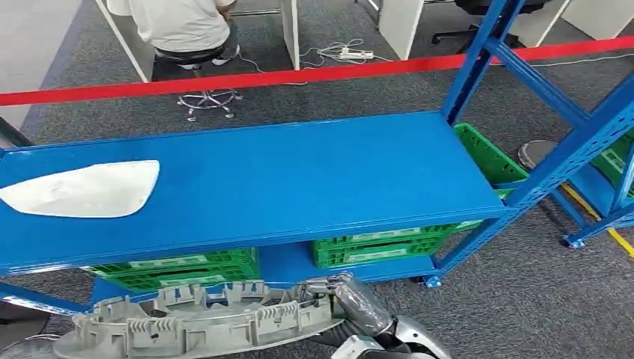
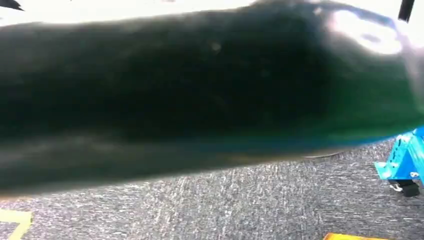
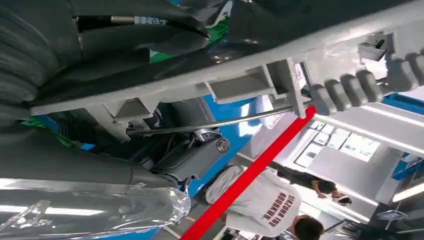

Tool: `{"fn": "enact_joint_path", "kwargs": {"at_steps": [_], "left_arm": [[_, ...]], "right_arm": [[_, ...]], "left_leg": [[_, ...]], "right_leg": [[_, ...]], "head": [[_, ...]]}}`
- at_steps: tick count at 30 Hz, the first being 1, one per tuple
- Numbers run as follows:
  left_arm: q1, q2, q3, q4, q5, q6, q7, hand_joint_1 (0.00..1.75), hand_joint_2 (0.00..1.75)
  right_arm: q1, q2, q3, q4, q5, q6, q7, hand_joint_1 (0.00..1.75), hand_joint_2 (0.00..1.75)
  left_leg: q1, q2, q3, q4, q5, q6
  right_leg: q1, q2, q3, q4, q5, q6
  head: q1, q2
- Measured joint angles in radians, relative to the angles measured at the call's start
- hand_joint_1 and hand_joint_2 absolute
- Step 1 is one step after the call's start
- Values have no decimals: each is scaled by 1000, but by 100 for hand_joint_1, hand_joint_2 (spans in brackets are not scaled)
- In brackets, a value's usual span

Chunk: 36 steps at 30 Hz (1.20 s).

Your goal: Take the parts from the cabinet and place them on the table.

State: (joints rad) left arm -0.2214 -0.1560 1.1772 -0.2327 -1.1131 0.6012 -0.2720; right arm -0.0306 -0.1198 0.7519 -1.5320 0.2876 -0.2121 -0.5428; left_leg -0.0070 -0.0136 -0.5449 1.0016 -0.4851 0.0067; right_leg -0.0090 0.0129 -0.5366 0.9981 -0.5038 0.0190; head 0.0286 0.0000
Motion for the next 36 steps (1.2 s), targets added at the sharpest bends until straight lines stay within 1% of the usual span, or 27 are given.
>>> {"fn": "enact_joint_path", "kwargs": {"at_steps": [9, 19, 21, 24, 25, 26, 27, 28, 29, 30, 31, 32, 33, 34, 35, 36], "left_arm": [[0, 0, -4, 0, 0, 0, 0, 0, 0], [7, 1, -5, 0, 0, 0, 0, 0, 0], [8, 1, -6, 0, 0, 0, 0, 0, 0], [8, 2, -6, 0, 0, -2, 0, 0, 0], [8, 2, -7, 0, 0, -2, 0, 0, 0], [8, 2, -8, 0, 0, -2, 0, 0, 0], [8, 2, -10, 0, 0, -2, 0, 0, 0], [8, 2, -13, 0, 0, -2, 0, 0, 0], [10, 2, -13, 0, 0, -2, 0, 0, 0], [12, 2, -14, 0, 0, -2, 0, 0, 0], [14, 2, -14, 0, 0, -3, 0, 0, 0], [16, 2, -16, 0, 0, -3, 0, 0, 0], [16, 2, -18, 0, 0, -3, 0, 0, 0], [17, 2, -21, 0, 0, -4, 0, 0, 0], [16, 0, -22, 0, 0, -4, 0, 0, 0], [16, 0, -22, 0, 0, -4, 0, 0, 0]], "right_arm": [[1, 0, 0, 0, -2, 1, -1, 175, 175], [3, 8, -2, 16, -1, 1, 0, 175, 175], [3, 10, -2, 19, -1, 1, 0, 175, 175], [2, 17, -2, 22, 8, -3, 5, 175, 175], [1, 20, -2, 22, 12, -5, 7, 175, 175], [1, 21, -3, 22, 17, -6, 9, 175, 175], [0, 22, -3, 22, 18, -8, 9, 175, 175], [-1, 23, -4, 22, 19, -10, 9, 175, 175], [0, 23, -5, 22, 19, -11, 10, 175, 175], [1, 23, -5, 23, 20, -12, 10, 175, 175], [2, 23, -6, 25, 23, -15, 12, 175, 175], [5, 23, -6, 26, 26, -18, 12, 175, 175], [6, 23, -7, 27, 28, -21, 14, 175, 175], [6, 23, -8, 27, 30, -22, 14, 175, 175], [6, 23, -8, 27, 31, -23, 15, 175, 175], [6, 23, -8, 27, 32, -23, 15, 175, 175]], "left_leg": [[0, 0, 0, 0, 0, 0], [-5, 0, 0, 1, -1, 2], [-7, 0, -1, 3, -2, 4], [-8, -1, -4, 6, -3, 10], [-7, -1, -4, -1, 1, 16], [4, 0, 2, -14, 10, 24], [4, -1, 4, -16, 11, 27], [4, -2, 3, -16, 11, 29], [3, -2, 3, -16, 11, 29], [3, -2, 3, -15, 10, 30], [3, -3, 3, -15, 9, 29], [3, -7, 4, -15, 8, 27], [4, -13, 6, -14, 6, 24], [5, -19, 9, -13, 4, 20], [6, -25, 14, -12, 0, 14], [7, -29, 15, -12, -3, 10]], "right_leg": [[0, 0, 0, 0, 0, 0], [-5, 0, 0, -1, 1, 2], [-6, 0, 0, -1, 1, 3], [-8, -1, 0, -4, 4, 10], [-7, -1, 1, -8, 5, 15], [-6, -3, -9, -2, -3, 17], [-5, -4, -19, 21, -19, 18], [-5, -4, -49, 86, -56, 18], [-7, -5, -92, 173, -92, 19], [-7, -4, -136, 256, -121, 20], [-7, -5, -167, 306, -128, 22], [-7, -5, -172, 304, -109, 22], [-8, -5, -158, 262, -72, 21], [-9, -4, -122, 180, -20, 19], [-11, 1, -74, 78, 32, 18], [-13, 23, -50, 34, 28, 16]], "head": [[0, 0], [0, 0], [0, 0], [0, 0], [-1, 0], [0, 0], [2, 0], [5, 0], [4, 0], [3, 0], [5, 0], [3, 0], [5, 0], [4, 0], [5, 0], [4, 0]]}}
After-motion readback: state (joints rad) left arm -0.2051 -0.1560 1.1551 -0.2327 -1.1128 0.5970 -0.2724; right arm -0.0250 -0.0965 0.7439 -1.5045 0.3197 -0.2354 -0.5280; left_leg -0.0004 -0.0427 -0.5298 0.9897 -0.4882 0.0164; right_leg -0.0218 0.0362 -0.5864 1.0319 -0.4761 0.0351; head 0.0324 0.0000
